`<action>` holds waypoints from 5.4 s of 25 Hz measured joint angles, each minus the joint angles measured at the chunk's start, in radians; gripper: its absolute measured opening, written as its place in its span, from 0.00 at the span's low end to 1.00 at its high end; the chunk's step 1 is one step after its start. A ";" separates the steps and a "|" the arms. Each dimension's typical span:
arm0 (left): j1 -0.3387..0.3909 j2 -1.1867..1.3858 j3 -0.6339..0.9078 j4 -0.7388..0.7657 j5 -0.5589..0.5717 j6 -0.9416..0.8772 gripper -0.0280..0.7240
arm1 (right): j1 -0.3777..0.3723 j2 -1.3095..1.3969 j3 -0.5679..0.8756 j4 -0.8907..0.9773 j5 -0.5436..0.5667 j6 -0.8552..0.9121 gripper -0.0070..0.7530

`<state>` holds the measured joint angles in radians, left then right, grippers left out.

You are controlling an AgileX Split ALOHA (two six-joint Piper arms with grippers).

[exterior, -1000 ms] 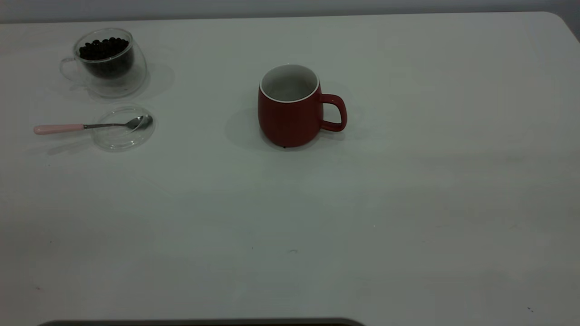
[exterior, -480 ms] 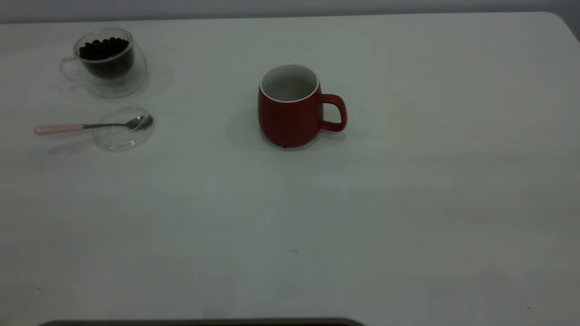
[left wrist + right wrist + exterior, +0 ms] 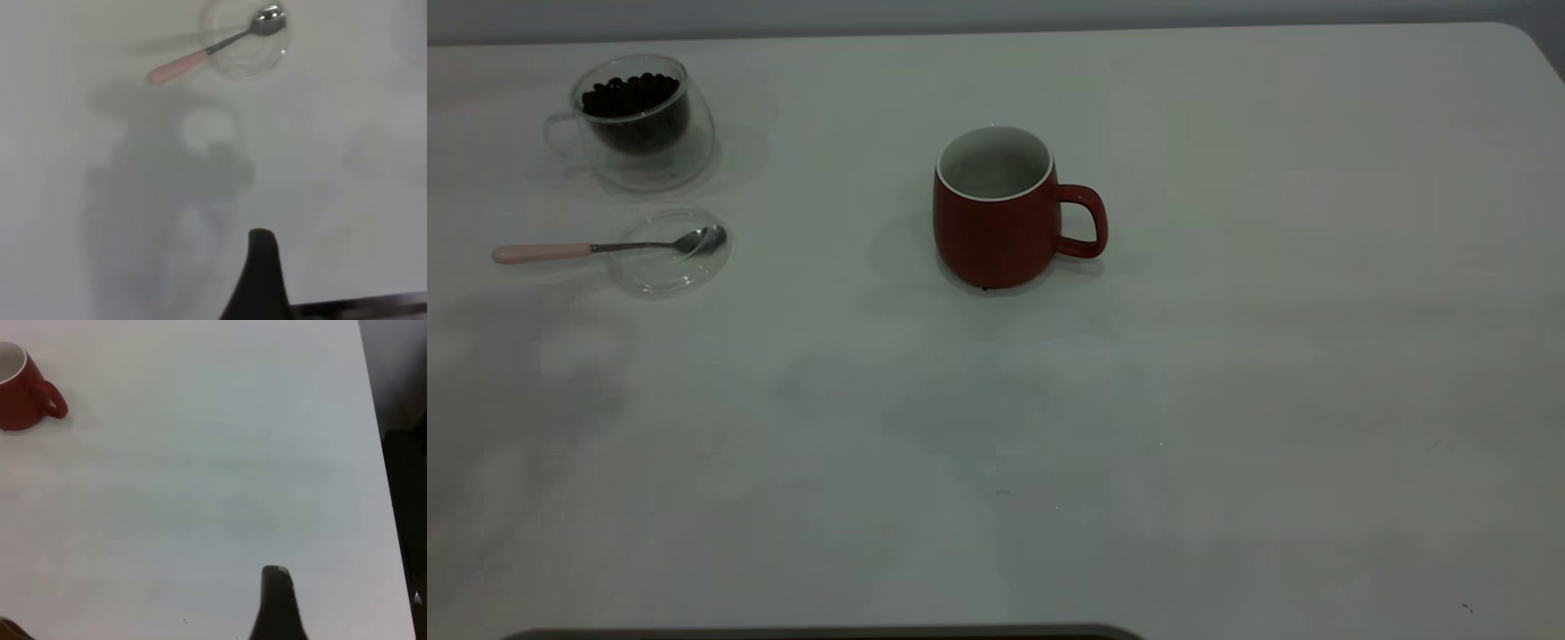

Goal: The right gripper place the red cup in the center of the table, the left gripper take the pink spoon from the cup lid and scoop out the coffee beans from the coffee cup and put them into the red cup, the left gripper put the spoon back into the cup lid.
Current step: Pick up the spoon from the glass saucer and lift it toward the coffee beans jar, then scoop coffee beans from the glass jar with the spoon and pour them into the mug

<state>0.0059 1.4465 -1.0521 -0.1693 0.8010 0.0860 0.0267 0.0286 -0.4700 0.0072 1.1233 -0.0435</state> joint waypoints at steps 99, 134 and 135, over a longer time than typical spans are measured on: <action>0.702 0.961 -0.293 -1.005 0.338 1.148 0.21 | 0.000 0.000 0.000 0.000 0.000 0.001 0.79; 0.524 1.098 -0.621 -1.038 0.231 1.140 0.21 | 0.000 0.000 0.000 0.000 0.001 0.001 0.79; 0.524 1.103 -0.622 -1.041 0.233 1.135 0.21 | 0.000 0.000 0.000 0.000 0.001 0.001 0.79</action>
<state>0.5299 2.5495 -1.6741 -1.2104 1.0340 1.2206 0.0267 0.0286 -0.4700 0.0072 1.1241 -0.0427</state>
